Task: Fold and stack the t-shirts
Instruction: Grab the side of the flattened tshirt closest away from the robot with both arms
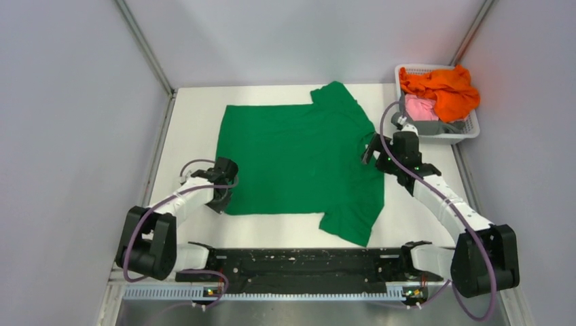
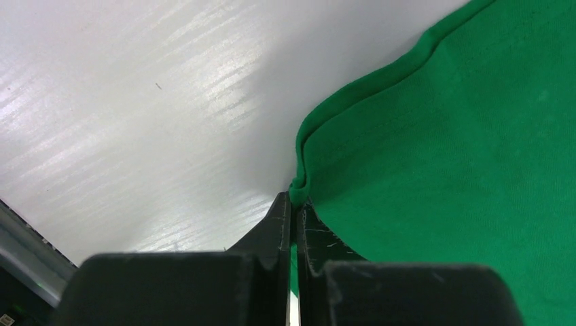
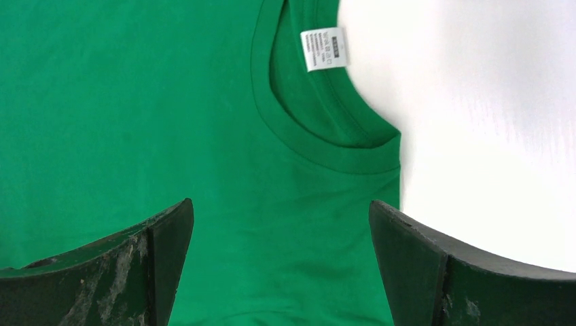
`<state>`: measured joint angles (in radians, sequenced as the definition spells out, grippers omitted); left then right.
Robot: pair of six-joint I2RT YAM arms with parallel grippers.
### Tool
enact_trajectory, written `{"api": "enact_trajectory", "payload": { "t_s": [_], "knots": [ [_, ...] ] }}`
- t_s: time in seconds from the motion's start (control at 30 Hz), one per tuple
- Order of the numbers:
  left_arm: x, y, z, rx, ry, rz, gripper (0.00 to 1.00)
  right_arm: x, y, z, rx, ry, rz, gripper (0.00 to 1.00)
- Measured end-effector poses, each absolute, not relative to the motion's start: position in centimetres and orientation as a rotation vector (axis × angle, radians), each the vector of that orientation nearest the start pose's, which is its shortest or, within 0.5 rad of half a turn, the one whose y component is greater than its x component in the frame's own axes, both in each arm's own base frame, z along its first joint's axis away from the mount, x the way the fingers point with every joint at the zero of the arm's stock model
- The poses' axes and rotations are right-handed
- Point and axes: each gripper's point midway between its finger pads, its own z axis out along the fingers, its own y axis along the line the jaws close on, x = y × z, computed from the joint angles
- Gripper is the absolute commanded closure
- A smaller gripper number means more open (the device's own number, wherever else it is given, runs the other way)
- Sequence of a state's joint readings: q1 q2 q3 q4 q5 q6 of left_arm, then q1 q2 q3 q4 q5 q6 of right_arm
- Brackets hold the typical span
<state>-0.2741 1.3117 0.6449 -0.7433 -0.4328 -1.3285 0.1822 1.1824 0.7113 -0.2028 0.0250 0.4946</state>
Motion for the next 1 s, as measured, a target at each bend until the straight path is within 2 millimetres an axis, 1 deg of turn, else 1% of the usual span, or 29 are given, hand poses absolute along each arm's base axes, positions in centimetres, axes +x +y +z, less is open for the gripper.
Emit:
{"api": "enact_trajectory", "payload": {
  "t_s": [0.13,0.23,0.33,0.4,0.47,0.57,0.63,0.7,0.77,0.83,0.93,0.97,1.0],
  "knots": [
    [21.7,-1.0,1.6,-1.438,2.294,0.272,1.0,31.3,9.5,11.4,0.297,2.28,0.317,0.02],
    [21.7,0.1,1.7,-1.464,2.275,0.285,1.0,29.3,11.4,10.5,0.21,2.354,0.299,0.05],
    [21.6,0.4,1.7,-1.442,2.286,0.27,1.0,26.7,13.5,10.0,0.09,2.432,0.283,0.08],
    [21.6,0.3,1.7,-1.419,2.297,0.253,1.0,24.3,15.3,9.4,-0.023,2.485,0.28,0.11],
    [21.6,0.3,1.7,-1.407,2.304,0.24,1.0,21.4,16.7,8.6,-0.147,2.546,0.275,0.2],
    [21.6,0.2,1.7,-1.388,2.308,0.221,1.0,17.1,18.3,7.3,-0.338,2.624,0.276,0.25],
    [21.5,0.1,1.7,-1.384,2.31,0.211,1.0,14.1,18.6,6.0,-0.464,2.674,0.264,0.3],
    [21.4,0.0,1.7,-1.381,2.31,0.201,1.0,11.9,18.7,5.0,-0.548,2.717,0.254,0.37],
    [21.3,-0.1,1.7,-1.378,2.311,0.188,1.0,10.3,18.6,3.9,-0.602,2.761,0.246,0.41],
    [21.3,-0.1,1.7,-1.373,2.31,0.181,1.0,9.6,18.5,2.9,-0.613,2.794,0.251,0.43],
    [21.2,-0.2,1.8,-1.369,2.313,0.178,1.0,9.0,18.2,1.6,-0.614,2.826,0.235,0.44],
    [21.2,-0.2,1.8,-1.369,2.313,0.178,1.0,9.0,18.2,1.5,-0.612,2.831,0.23,0.44],
    [21.2,-0.2,1.8,-1.369,2.314,0.177,1.0,9.1,18.2,1.5,-0.611,2.829,0.229,0.47]
  ]
}}
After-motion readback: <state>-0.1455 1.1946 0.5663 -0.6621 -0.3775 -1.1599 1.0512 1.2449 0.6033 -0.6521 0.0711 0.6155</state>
